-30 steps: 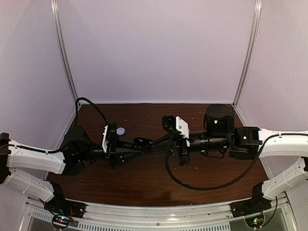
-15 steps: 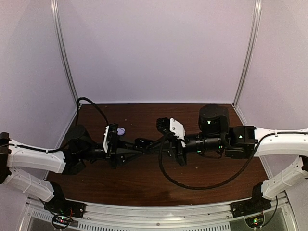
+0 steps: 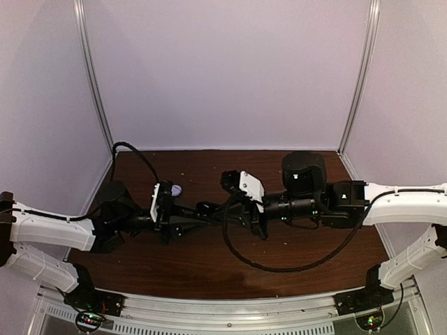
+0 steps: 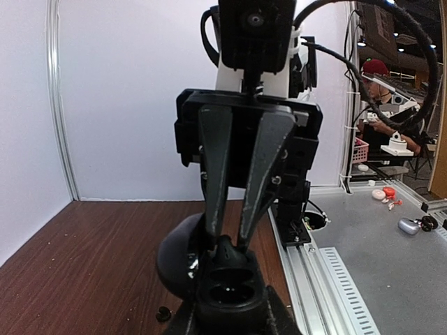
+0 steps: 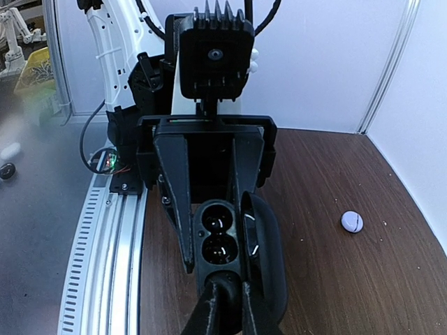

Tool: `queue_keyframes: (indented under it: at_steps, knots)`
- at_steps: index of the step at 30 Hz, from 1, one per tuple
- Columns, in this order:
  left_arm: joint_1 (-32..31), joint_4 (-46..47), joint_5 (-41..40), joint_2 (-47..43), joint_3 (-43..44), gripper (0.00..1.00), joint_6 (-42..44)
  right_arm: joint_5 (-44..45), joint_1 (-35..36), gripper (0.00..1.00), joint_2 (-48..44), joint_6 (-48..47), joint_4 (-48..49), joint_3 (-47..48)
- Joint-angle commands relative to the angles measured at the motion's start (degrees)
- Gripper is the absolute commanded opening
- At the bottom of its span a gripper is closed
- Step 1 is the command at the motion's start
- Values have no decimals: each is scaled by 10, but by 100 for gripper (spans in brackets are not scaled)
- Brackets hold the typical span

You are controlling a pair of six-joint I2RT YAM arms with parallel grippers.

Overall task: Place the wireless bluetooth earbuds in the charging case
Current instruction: Adjust the right earbud in the right side groove of the charging case.

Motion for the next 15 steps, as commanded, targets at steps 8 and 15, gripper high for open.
queue_keyframes:
  at_steps: [8,15]
  knots:
    - [-2,22,-4,-5,15,0,2,-26,5,0,24,-16,-38,24]
    - [-2,25,-9,-8,11,0,-4,-34,12,0,40,-39,-76,37]
